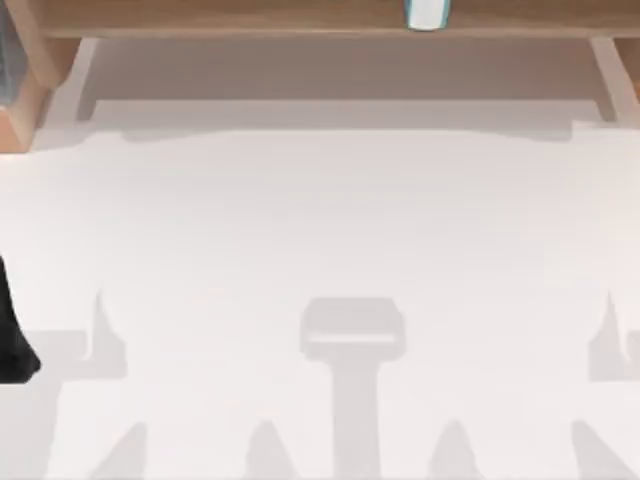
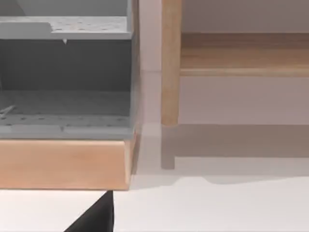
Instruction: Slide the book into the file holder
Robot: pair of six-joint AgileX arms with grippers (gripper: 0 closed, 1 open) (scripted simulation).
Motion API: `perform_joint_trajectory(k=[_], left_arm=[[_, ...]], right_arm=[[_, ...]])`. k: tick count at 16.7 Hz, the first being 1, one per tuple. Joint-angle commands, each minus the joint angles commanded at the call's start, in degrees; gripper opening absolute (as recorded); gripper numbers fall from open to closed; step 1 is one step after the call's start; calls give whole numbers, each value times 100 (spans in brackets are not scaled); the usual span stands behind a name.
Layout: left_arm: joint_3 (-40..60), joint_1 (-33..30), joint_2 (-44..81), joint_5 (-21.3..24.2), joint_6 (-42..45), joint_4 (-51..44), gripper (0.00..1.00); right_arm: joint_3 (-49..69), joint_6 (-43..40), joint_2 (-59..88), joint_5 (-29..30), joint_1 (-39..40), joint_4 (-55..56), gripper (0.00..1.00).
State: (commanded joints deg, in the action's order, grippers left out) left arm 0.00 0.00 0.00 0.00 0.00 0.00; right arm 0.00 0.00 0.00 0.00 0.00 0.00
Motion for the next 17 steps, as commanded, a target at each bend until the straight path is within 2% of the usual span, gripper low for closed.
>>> perform_joint_trajectory(k=[4,8,12,17], left_arm=[[156,-73,170,-67,0,51,100],[1098,-488,1215,-450,1,340,100],[2697,-1159,3208,-1083,9,808,100],[5083,-2158,6506,-2037,26,1503,100]], right_arm=[[0,0,0,0,0,0,100],[0,0,0,0,0,0,100],[0,0,0,0,0,0,100],[0,0,0,0,0,0,100]])
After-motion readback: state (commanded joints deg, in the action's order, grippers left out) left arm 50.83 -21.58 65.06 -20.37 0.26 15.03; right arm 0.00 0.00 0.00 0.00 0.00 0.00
